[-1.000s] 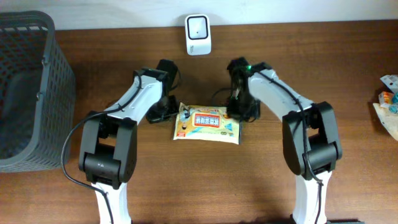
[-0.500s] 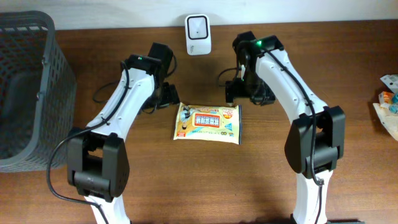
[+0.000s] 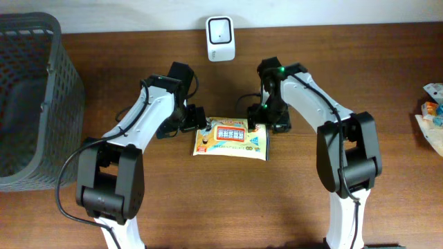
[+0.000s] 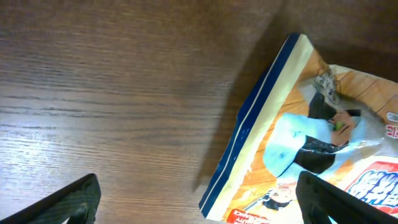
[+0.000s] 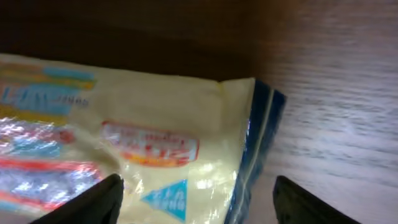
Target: Scan the item barcode
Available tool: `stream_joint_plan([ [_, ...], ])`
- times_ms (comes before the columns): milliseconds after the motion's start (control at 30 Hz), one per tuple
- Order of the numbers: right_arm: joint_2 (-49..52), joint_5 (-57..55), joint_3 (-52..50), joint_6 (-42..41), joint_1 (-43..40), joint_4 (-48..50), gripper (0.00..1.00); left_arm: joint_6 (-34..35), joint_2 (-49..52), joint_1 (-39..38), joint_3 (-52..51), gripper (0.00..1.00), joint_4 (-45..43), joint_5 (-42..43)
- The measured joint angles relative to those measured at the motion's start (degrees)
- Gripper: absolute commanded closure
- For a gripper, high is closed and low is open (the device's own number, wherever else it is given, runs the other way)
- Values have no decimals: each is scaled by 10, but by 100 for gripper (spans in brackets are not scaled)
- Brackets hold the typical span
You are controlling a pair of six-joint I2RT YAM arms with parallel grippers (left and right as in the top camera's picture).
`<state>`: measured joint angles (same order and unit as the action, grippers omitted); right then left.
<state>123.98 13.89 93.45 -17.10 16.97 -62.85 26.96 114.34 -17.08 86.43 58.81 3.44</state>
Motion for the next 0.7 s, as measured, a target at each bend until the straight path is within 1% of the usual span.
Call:
stream_joint_plan([
  [67,0,8,-33,-10,0,24,24,0,0,3,0,1,0,3],
  [167,-10,12,-50,-20,0,38,24,0,0,13,0,1,0,6],
  [200,-12,12,-53,-22,0,42,27,0,0,19,0,1,0,7],
  [233,-14,12,-57,-23,0,46,40,0,0,26,0,1,0,7],
  [267,-15,12,-58,-24,0,48,56,0,0,32,0,1,0,7],
  [333,-15,17,-63,-27,0,59,93,0,0,47,0,1,1,7],
  [367,-15,19,-64,-30,0,62,96,0,0,52,0,1,1,7],
  [533,-13,23,-69,-40,0,65,96,0,0,58,0,1,0,7],
  [600,-11,23,-57,-40,0,45,96,0,0,57,0,1,0,7],
  [700,-10,19,-8,-39,0,-1,96,0,0,57,0,1,-1,7],
])
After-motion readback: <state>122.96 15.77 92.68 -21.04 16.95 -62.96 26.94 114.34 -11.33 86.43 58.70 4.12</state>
